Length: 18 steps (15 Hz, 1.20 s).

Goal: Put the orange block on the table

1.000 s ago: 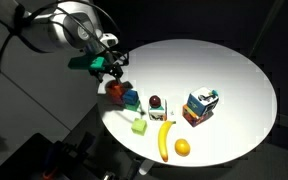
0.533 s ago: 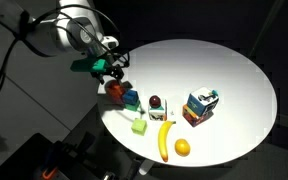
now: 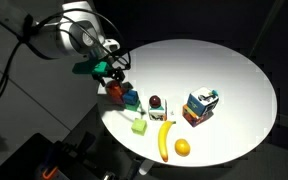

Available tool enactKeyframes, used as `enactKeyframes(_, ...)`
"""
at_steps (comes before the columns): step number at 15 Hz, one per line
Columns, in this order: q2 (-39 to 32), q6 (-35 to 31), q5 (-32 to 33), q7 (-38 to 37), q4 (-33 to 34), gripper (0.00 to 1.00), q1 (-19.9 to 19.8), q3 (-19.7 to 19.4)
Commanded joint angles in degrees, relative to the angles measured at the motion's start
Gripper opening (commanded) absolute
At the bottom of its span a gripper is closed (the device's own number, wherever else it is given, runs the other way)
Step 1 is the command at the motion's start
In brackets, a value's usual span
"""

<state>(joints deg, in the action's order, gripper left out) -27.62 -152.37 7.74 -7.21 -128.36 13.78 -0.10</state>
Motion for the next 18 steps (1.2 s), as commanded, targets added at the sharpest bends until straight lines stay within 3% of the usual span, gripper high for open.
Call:
enactKeyframes(1,-1.1,-0.2,1.5,-1.8,1.2,1.0,0.4,-0.6)
enactKeyframes(3,-1.6,-0.1,1.3,-1.6,1.3,1.0,0.3,-0.5)
enactKeyframes(4,-1.8,-0.1,1.1,-1.5,1.4,0.91,0.2,-0.4)
enactKeyframes(5,-2.0,-0.1,1.1,-1.4,1.5,0.73,0.2,-0.3)
enactKeyframes(9,-1.9,0.4,0.7,-1.2,1.8,0.39,0.0,-0.1)
enactKeyframes(12,-0.9,1.3,0.4,-1.1,1.6,0.32,-0.1,0.1)
enactKeyframes(18,1.9,2.5,0.0,-0.8,0.7,0.31,-0.5,0.5)
